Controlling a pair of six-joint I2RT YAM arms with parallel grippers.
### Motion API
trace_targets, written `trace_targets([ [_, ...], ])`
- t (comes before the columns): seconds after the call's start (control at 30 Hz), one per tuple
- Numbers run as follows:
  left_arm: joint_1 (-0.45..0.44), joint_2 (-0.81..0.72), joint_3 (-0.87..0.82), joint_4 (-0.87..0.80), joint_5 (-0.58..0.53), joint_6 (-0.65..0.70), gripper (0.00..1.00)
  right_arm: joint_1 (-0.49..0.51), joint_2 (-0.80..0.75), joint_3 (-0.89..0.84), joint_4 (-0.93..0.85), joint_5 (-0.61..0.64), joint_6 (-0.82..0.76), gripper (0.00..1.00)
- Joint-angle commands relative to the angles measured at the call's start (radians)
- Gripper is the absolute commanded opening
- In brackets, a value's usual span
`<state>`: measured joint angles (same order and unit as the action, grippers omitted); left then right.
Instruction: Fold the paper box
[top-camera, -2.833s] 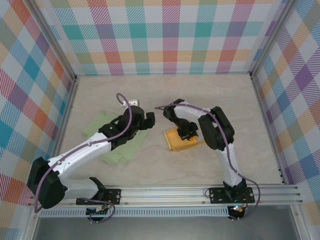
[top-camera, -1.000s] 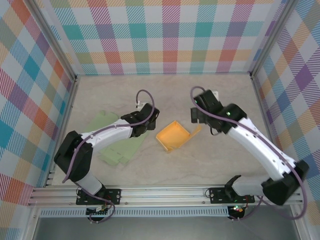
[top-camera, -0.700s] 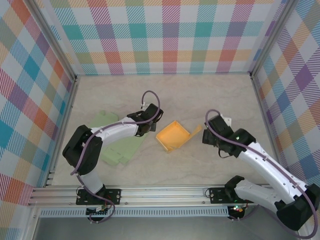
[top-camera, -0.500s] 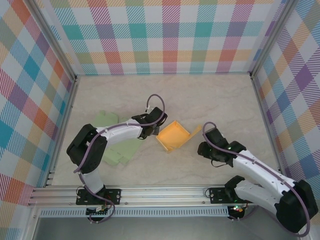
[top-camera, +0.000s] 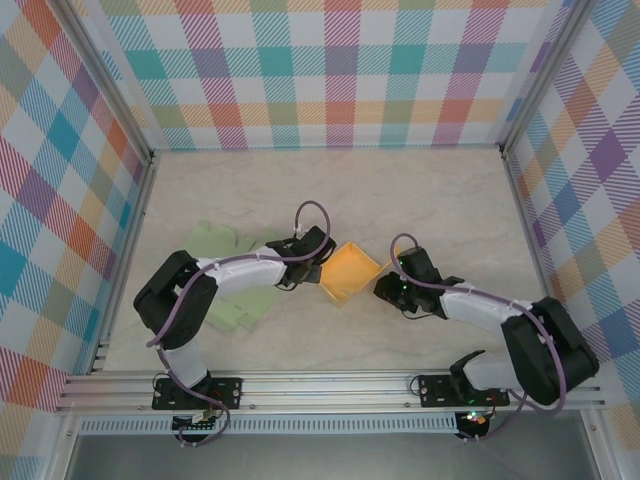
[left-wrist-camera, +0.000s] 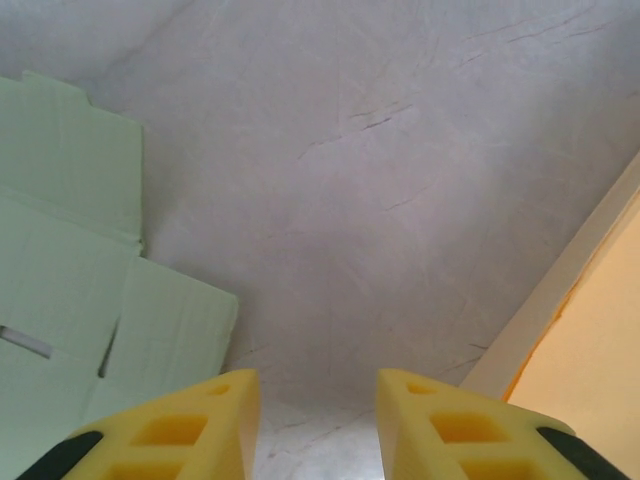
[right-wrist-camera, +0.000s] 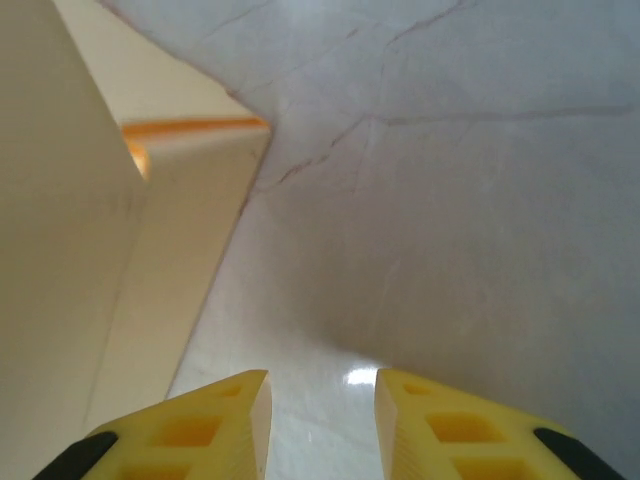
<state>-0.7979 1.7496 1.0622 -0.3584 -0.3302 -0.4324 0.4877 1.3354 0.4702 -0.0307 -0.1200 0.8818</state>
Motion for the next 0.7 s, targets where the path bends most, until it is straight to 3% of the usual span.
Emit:
trace_targets([
  [0.0,-0.013,-0.042,-0.046,0.026,0.109,-0.056,0.36,-0.031,0.05,0.052,0.118,-0.086,-0.02,0.34],
  [0.3,-0.024,-0.049,-0.095,0.235,0.339,-0.202,0.36,-0.132,0.224,0.192,0.115,-0.154,-0.102,0.33],
  [0.5,-0.056,-0.049,-0.091,0.322,0.379,-0.242,0.36,-0.241,0.331,0.323,0.047,-0.248,-0.178,0.33],
  [0.67,-0.064,-0.095,-0.115,0.342,0.333,-0.245,0.36,-0.296,0.298,0.403,-0.092,-0.201,-0.247,0.36],
])
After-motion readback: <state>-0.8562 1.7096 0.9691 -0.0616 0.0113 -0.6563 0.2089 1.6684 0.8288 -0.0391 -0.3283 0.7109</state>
